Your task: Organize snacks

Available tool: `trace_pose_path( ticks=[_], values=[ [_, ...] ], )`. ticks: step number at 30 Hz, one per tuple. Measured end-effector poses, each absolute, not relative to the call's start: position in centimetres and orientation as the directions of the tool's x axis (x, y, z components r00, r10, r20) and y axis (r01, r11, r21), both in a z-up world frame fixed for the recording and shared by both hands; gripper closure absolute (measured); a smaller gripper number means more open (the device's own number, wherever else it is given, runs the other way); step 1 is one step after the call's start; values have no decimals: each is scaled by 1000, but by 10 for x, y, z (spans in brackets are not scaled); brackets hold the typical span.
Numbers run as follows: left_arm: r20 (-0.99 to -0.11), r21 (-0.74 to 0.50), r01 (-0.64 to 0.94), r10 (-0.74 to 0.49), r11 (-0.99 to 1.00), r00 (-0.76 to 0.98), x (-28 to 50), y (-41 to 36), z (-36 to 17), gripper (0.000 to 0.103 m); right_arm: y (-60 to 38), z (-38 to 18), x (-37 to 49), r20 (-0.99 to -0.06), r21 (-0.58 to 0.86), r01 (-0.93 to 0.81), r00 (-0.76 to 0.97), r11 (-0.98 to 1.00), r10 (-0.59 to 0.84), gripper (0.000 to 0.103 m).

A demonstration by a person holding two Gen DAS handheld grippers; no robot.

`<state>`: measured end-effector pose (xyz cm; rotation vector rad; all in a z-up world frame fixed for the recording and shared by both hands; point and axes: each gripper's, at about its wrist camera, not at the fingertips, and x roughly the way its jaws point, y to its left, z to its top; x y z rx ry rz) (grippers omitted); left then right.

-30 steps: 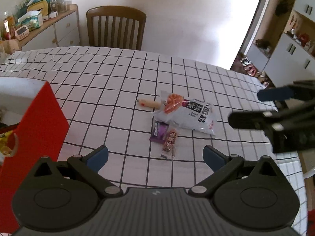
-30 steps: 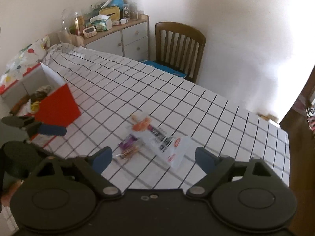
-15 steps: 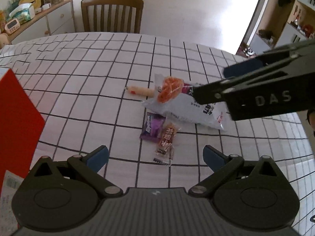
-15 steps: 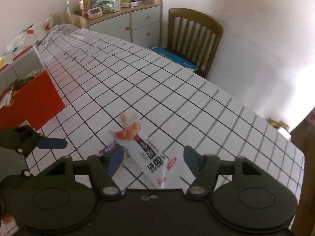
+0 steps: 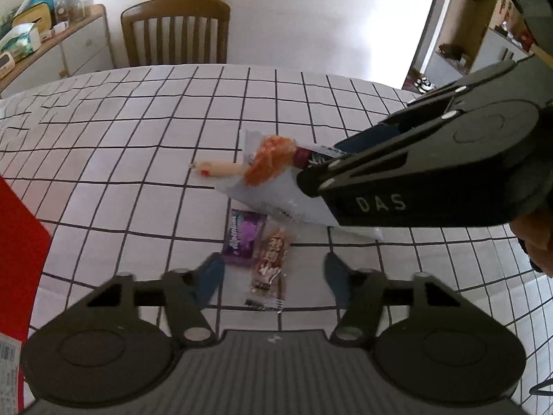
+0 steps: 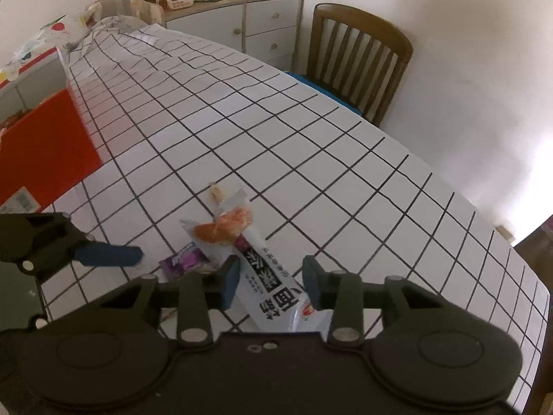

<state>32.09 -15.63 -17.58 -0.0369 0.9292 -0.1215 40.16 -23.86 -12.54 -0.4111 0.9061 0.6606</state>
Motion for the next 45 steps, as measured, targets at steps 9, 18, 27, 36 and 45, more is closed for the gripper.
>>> trace_pose_path(
  ticks=[9, 18, 27, 36, 45],
  values=[
    [-786, -17, 85, -66, 996, 614, 316, -166, -176, 67, -240, -128, 396, -809, -47, -668, 462, 742, 364, 87],
    [-802, -21, 54, -49, 998, 596, 311, -155, -173, 81, -251, -127, 386, -799, -11, -648, 464, 762, 383, 98],
    [-816, -83, 32, -87, 996, 572, 297, -144, -163, 83, -272, -125, 362, -797, 67, -560, 467, 826, 382, 99],
    [-838, -112, 22, -107, 993, 535, 270, -137, -157, 83, -285, -117, 322, -800, 130, -490, 462, 862, 383, 99],
    [-841, -155, 24, -144, 988, 521, 236, -123, -141, 83, -289, -102, 280, -798, 167, -427, 471, 889, 376, 99]
  ],
)
